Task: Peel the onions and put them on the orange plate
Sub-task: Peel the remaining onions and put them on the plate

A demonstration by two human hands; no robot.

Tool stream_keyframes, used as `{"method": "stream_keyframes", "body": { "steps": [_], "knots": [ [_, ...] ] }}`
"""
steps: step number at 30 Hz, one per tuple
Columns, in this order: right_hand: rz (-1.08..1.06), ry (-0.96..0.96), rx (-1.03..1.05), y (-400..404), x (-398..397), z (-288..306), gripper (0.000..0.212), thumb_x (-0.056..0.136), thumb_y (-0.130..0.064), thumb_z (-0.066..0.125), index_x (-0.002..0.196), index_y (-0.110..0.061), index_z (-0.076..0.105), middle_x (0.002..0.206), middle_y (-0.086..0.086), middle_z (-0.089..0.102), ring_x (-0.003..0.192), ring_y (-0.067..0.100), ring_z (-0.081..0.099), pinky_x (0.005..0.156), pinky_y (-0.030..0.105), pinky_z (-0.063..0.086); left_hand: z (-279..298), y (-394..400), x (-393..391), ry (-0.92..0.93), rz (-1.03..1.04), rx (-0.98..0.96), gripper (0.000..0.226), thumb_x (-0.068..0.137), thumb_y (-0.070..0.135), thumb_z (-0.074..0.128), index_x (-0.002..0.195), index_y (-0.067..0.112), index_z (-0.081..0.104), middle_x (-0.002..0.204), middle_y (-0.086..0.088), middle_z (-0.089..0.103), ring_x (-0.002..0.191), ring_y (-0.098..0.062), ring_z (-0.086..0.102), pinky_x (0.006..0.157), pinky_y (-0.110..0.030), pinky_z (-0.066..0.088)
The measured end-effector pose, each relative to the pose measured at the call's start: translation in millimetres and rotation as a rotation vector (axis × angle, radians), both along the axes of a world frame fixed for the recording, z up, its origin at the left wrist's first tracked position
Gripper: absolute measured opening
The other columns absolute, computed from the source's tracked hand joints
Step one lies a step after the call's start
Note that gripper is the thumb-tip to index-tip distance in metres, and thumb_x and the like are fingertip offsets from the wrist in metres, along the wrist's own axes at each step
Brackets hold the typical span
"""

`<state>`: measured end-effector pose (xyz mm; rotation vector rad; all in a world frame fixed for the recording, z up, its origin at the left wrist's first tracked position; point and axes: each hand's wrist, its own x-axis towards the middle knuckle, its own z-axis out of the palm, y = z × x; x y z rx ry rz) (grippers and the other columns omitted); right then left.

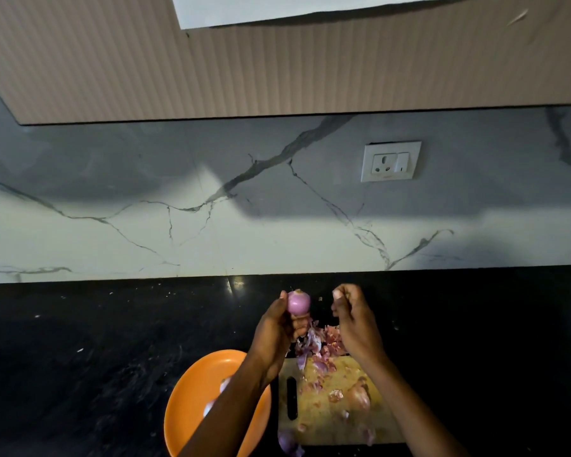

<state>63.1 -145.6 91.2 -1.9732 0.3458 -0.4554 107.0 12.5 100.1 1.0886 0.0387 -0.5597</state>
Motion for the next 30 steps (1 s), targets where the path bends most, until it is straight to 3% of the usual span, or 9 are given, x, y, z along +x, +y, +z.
{"method": "stream_keyframes", "body": {
  "steps": [6, 10, 13, 15, 19, 22, 26, 28, 30],
  "knots": [
    [0.002, -0.031, -0.008, 2.9, -1.2, 1.5, 0.034, 0.097, -0.053, 0.038, 0.089, -0.023, 0.053, 0.077, -0.005, 0.060, 0.073, 0.009, 0.060, 0.067, 0.031, 0.048, 5.7, -3.5, -3.1, 0.032, -0.026, 0.065, 0.048, 0.105, 0.045, 0.037, 0.126, 0.011, 0.063, 0.086, -0.009, 0.073, 0.071, -0.014, 0.069, 0.065, -0.025, 0.053],
    [0.112, -0.047, 0.081, 2.1, -0.9, 1.4, 0.021, 0.095, -0.040, 0.062, 0.113, -0.030, 0.060, 0.107, -0.015, 0.068, 0.100, -0.003, 0.063, 0.086, 0.021, 0.052, 6.7, -7.7, -4.2, 0.045, -0.048, 0.090, 0.054, 0.104, 0.049, 0.038, 0.125, 0.008, 0.065, 0.087, -0.011, 0.074, 0.072, -0.016, 0.071, 0.059, -0.023, 0.053],
    [0.290, 0.015, 0.024, 0.1, -0.2, -6.2, 0.050, 0.088, -0.030, 0.078, 0.131, -0.039, 0.055, 0.126, -0.021, 0.063, 0.112, -0.002, 0.060, 0.090, 0.017, 0.051, 5.0, -12.6, -5.6, 0.033, -0.102, 0.113, 0.057, 0.105, 0.047, 0.037, 0.121, 0.001, 0.067, 0.092, -0.015, 0.076, 0.077, -0.017, 0.073, 0.061, -0.023, 0.055],
    [0.305, 0.014, 0.011, -0.5, -0.4, -7.1, 0.056, 0.084, -0.028, 0.081, 0.132, -0.042, 0.055, 0.127, -0.021, 0.062, 0.113, -0.003, 0.060, 0.089, 0.012, 0.048, 4.0, -13.2, -6.8, 0.005, -0.123, 0.158, 0.056, 0.106, 0.048, 0.036, 0.118, 0.004, 0.069, 0.099, -0.017, 0.076, 0.083, -0.019, 0.074, 0.065, -0.025, 0.056],
    [0.264, 0.000, -0.008, -4.6, -2.4, -6.2, 0.048, 0.083, -0.035, 0.080, 0.126, -0.041, 0.059, 0.119, -0.021, 0.067, 0.108, -0.003, 0.062, 0.088, 0.013, 0.048, 0.9, -8.0, -1.0, -0.209, -0.101, 0.432, 0.052, 0.105, 0.051, 0.036, 0.110, 0.014, 0.072, 0.098, -0.009, 0.076, 0.090, -0.019, 0.073, 0.079, -0.033, 0.055],
    [0.226, 0.019, 0.002, -7.6, -3.2, -6.9, 0.042, 0.081, -0.036, 0.081, 0.117, -0.042, 0.061, 0.111, -0.018, 0.069, 0.102, -0.003, 0.063, 0.083, 0.013, 0.048, -5.0, -0.4, 7.4, -0.327, -0.040, 0.554, 0.039, 0.102, 0.042, 0.050, 0.101, 0.008, 0.069, 0.096, -0.011, 0.071, 0.089, -0.020, 0.068, 0.085, -0.041, 0.053],
    [0.181, 0.040, 0.024, -10.1, -1.7, -13.7, 0.047, 0.079, -0.030, 0.085, 0.118, -0.037, 0.061, 0.111, -0.016, 0.069, 0.100, -0.005, 0.063, 0.082, 0.016, 0.049, -15.2, 8.9, 11.9, -0.492, -0.027, 0.715, 0.018, 0.101, 0.031, 0.057, 0.095, 0.018, 0.067, 0.093, 0.004, 0.068, 0.085, -0.002, 0.064, 0.076, -0.021, 0.048],
    [0.164, 0.043, 0.011, -10.8, -0.8, -19.0, 0.050, 0.079, -0.029, 0.085, 0.122, -0.032, 0.059, 0.112, -0.014, 0.068, 0.099, -0.003, 0.063, 0.082, 0.021, 0.051, -28.3, 16.1, 13.0, -0.616, -0.031, 0.845, 0.011, 0.101, 0.031, 0.057, 0.102, 0.026, 0.067, 0.104, 0.006, 0.064, 0.096, -0.001, 0.060, 0.081, -0.020, 0.047],
    [0.158, 0.049, 0.010, -8.4, -1.8, -20.9, 0.051, 0.079, -0.027, 0.085, 0.121, -0.030, 0.057, 0.112, -0.015, 0.066, 0.097, -0.004, 0.063, 0.079, 0.018, 0.050, -42.7, 29.0, 12.7, -0.686, -0.059, 0.987, 0.024, 0.099, 0.040, 0.056, 0.119, 0.028, 0.065, 0.119, 0.005, 0.057, 0.110, -0.006, 0.053, 0.092, -0.028, 0.047]
  ]
}}
